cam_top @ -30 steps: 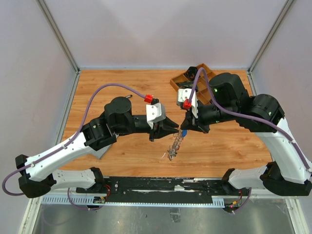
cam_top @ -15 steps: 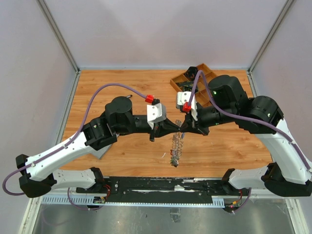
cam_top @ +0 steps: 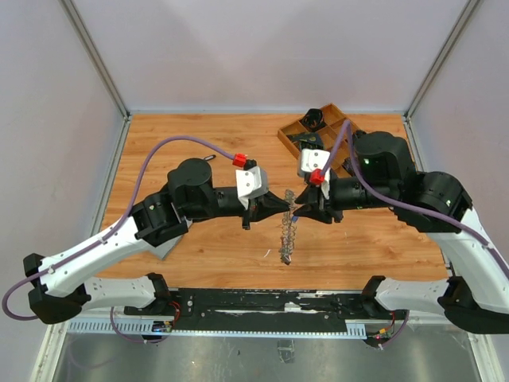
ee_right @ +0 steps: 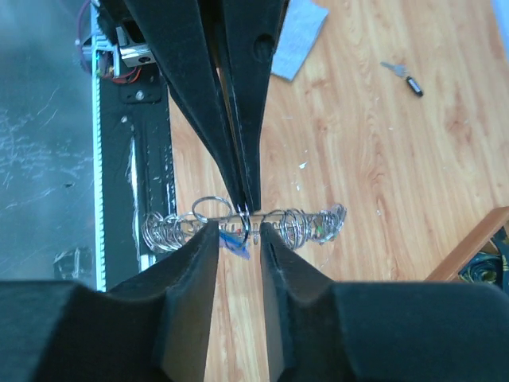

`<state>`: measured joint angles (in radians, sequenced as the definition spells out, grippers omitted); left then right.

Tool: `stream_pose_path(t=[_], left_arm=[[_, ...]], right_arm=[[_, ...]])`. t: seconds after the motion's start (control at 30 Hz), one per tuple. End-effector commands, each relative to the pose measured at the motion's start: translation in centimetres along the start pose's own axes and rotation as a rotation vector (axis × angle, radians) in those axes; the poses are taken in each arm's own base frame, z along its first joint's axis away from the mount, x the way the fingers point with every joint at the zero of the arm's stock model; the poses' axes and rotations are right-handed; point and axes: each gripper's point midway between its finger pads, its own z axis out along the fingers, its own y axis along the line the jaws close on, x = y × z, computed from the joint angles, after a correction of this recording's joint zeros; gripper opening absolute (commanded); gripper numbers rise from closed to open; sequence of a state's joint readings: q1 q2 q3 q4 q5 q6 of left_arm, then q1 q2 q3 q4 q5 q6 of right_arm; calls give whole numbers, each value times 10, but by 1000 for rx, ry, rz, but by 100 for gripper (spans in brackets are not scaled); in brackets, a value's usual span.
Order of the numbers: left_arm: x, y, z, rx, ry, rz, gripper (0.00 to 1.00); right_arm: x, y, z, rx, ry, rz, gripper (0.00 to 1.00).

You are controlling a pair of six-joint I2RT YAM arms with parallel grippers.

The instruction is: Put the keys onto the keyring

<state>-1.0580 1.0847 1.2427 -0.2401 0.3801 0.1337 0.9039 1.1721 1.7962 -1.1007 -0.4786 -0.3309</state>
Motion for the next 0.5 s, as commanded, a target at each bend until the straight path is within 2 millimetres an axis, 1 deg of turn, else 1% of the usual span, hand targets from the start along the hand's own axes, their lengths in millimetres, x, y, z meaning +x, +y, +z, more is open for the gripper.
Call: stream_pose_path(t=[0.0,0.1,0.2,0.27,0.33,0.47], left_arm=[[-29,4,-12,-53,-106,39,0],[-31,7,-16,-79,-119,39,1],[-32,10,-19,-102,-129,39,1],[-33,10,-21,-110,-136,41,0],[-34,10,-22,-113,-143,43,1],[-39,10,-24,-110,-156,50,1]], right_arm=[[-32,-11,-17,143,-199,-16,31],[-42,-16,-28,221,-316,30,32],[-45,-20,-34,270,-381,103,31],[-43,-21,-32,277,-400,168,29],[-41,-17,-27,252,-400,198,30],[-35,-9,-18,199,-381,230,36]])
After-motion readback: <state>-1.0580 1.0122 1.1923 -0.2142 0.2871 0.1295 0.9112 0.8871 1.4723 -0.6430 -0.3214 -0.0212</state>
